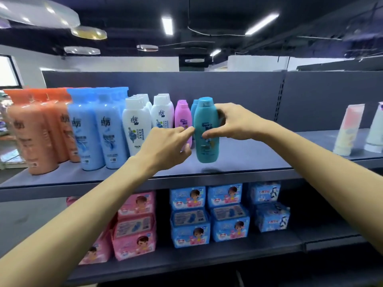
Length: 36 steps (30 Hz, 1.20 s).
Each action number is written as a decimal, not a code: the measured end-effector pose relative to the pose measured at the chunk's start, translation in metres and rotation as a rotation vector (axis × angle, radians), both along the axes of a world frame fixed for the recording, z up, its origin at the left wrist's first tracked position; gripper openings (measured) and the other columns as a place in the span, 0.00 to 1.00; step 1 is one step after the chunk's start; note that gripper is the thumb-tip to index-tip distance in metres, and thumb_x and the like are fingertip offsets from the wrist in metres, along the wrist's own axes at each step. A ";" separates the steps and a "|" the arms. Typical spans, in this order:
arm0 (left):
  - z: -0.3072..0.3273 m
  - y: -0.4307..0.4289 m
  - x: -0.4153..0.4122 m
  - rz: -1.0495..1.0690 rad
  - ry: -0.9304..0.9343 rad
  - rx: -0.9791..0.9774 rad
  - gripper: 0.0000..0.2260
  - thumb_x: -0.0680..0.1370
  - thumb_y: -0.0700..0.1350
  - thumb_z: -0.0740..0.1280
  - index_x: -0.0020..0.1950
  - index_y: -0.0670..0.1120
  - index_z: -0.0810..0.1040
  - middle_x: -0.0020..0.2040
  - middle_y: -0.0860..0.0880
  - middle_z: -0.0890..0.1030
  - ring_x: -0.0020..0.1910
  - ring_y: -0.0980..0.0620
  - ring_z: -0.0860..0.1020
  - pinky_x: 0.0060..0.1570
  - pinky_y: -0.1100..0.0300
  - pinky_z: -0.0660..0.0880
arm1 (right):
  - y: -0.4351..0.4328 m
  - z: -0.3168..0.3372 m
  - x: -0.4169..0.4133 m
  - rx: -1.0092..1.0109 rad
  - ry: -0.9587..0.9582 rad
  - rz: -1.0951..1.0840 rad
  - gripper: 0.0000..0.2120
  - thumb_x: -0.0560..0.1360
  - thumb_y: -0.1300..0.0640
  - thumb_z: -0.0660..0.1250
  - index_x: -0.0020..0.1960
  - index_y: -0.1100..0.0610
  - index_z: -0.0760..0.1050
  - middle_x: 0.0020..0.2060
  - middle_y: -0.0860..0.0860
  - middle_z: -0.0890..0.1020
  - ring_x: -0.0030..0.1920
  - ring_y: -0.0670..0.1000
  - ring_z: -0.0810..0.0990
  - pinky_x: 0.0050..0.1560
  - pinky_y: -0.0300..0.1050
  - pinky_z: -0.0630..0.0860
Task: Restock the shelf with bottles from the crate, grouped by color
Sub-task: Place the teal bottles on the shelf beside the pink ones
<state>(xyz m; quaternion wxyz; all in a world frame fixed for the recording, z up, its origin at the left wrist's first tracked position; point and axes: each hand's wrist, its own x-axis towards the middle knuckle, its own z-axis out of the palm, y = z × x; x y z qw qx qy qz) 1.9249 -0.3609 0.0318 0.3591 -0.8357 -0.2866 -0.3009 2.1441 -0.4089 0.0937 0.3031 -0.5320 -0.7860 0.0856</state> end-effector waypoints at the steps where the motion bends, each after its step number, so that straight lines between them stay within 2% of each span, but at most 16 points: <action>1: 0.000 0.002 0.002 0.008 0.001 -0.012 0.13 0.73 0.49 0.62 0.55 0.46 0.75 0.38 0.50 0.79 0.31 0.43 0.77 0.26 0.61 0.63 | 0.002 0.001 0.000 0.003 -0.003 -0.007 0.21 0.71 0.50 0.78 0.61 0.50 0.77 0.50 0.43 0.83 0.48 0.43 0.82 0.47 0.40 0.79; 4: 0.002 0.006 0.008 0.028 0.006 -0.041 0.12 0.74 0.49 0.59 0.53 0.46 0.74 0.40 0.50 0.80 0.33 0.42 0.78 0.27 0.60 0.63 | 0.009 -0.001 0.001 -0.015 0.001 -0.020 0.20 0.71 0.51 0.77 0.60 0.50 0.77 0.47 0.41 0.82 0.44 0.40 0.81 0.39 0.33 0.74; 6: 0.002 0.009 0.011 0.044 0.033 -0.070 0.11 0.75 0.48 0.60 0.54 0.45 0.74 0.42 0.49 0.80 0.35 0.42 0.79 0.28 0.58 0.64 | 0.014 -0.005 0.003 -0.045 0.011 -0.029 0.19 0.72 0.51 0.77 0.60 0.50 0.76 0.45 0.41 0.82 0.40 0.41 0.80 0.35 0.33 0.73; 11: -0.004 0.017 0.023 0.076 0.078 -0.158 0.10 0.76 0.50 0.59 0.53 0.46 0.71 0.45 0.49 0.79 0.41 0.42 0.80 0.32 0.56 0.67 | 0.026 -0.015 0.011 -0.115 0.031 -0.048 0.18 0.71 0.51 0.77 0.59 0.51 0.77 0.47 0.47 0.84 0.39 0.48 0.80 0.38 0.42 0.77; 13: -0.008 0.020 0.028 0.107 0.096 -0.186 0.10 0.76 0.50 0.59 0.53 0.46 0.69 0.46 0.50 0.79 0.42 0.43 0.80 0.33 0.56 0.67 | 0.030 -0.023 0.013 -0.136 0.048 -0.062 0.19 0.71 0.51 0.77 0.59 0.52 0.77 0.48 0.48 0.84 0.43 0.50 0.82 0.41 0.45 0.80; 16: -0.016 0.026 0.033 0.112 0.086 -0.213 0.08 0.76 0.48 0.58 0.51 0.46 0.68 0.45 0.49 0.80 0.40 0.42 0.79 0.32 0.56 0.67 | 0.035 -0.034 0.016 -0.141 0.095 -0.077 0.21 0.71 0.52 0.77 0.61 0.53 0.76 0.52 0.47 0.84 0.50 0.50 0.83 0.42 0.46 0.82; 18: -0.020 0.028 0.034 0.093 0.082 -0.211 0.06 0.76 0.47 0.58 0.50 0.46 0.67 0.43 0.49 0.79 0.38 0.42 0.79 0.30 0.56 0.65 | 0.037 -0.042 0.018 -0.162 0.085 -0.074 0.23 0.70 0.54 0.79 0.62 0.53 0.75 0.52 0.48 0.84 0.49 0.52 0.84 0.43 0.48 0.83; 21: -0.025 0.031 0.032 0.074 0.082 -0.196 0.06 0.76 0.48 0.58 0.48 0.46 0.66 0.41 0.49 0.79 0.36 0.42 0.78 0.28 0.57 0.62 | 0.040 -0.057 0.020 -0.211 0.051 -0.093 0.27 0.66 0.55 0.81 0.61 0.53 0.75 0.51 0.47 0.83 0.44 0.48 0.83 0.38 0.42 0.80; 23: -0.027 0.035 0.032 0.076 0.079 -0.184 0.07 0.76 0.48 0.58 0.49 0.46 0.67 0.39 0.49 0.79 0.35 0.43 0.78 0.28 0.57 0.62 | 0.044 -0.068 0.021 -0.242 0.049 -0.106 0.29 0.64 0.53 0.83 0.61 0.52 0.75 0.51 0.45 0.84 0.44 0.44 0.83 0.40 0.37 0.78; 27: -0.032 0.044 0.033 0.079 0.046 -0.202 0.08 0.75 0.48 0.60 0.50 0.45 0.68 0.40 0.49 0.79 0.36 0.42 0.78 0.29 0.57 0.65 | 0.056 -0.081 0.022 -0.227 0.090 -0.134 0.28 0.64 0.53 0.83 0.60 0.53 0.76 0.50 0.47 0.84 0.44 0.45 0.84 0.42 0.39 0.81; 30: -0.033 0.051 0.038 0.099 0.016 -0.253 0.09 0.75 0.49 0.60 0.51 0.46 0.68 0.42 0.49 0.80 0.41 0.42 0.78 0.32 0.56 0.64 | 0.068 -0.085 0.023 -0.184 0.087 -0.177 0.28 0.64 0.51 0.82 0.61 0.52 0.76 0.51 0.47 0.83 0.45 0.45 0.82 0.42 0.38 0.78; 32: -0.034 0.057 0.041 0.103 0.003 -0.281 0.09 0.75 0.50 0.61 0.51 0.46 0.68 0.44 0.49 0.80 0.43 0.42 0.78 0.33 0.56 0.65 | 0.078 -0.088 0.025 -0.161 0.085 -0.196 0.30 0.64 0.49 0.82 0.62 0.52 0.76 0.51 0.47 0.82 0.48 0.47 0.81 0.45 0.38 0.75; 36: -0.037 0.074 0.048 0.119 -0.046 -0.312 0.09 0.75 0.51 0.61 0.49 0.47 0.68 0.44 0.49 0.80 0.43 0.42 0.78 0.34 0.55 0.66 | 0.096 -0.091 0.031 -0.150 0.097 -0.216 0.31 0.63 0.48 0.82 0.62 0.53 0.75 0.52 0.47 0.81 0.48 0.47 0.79 0.46 0.39 0.73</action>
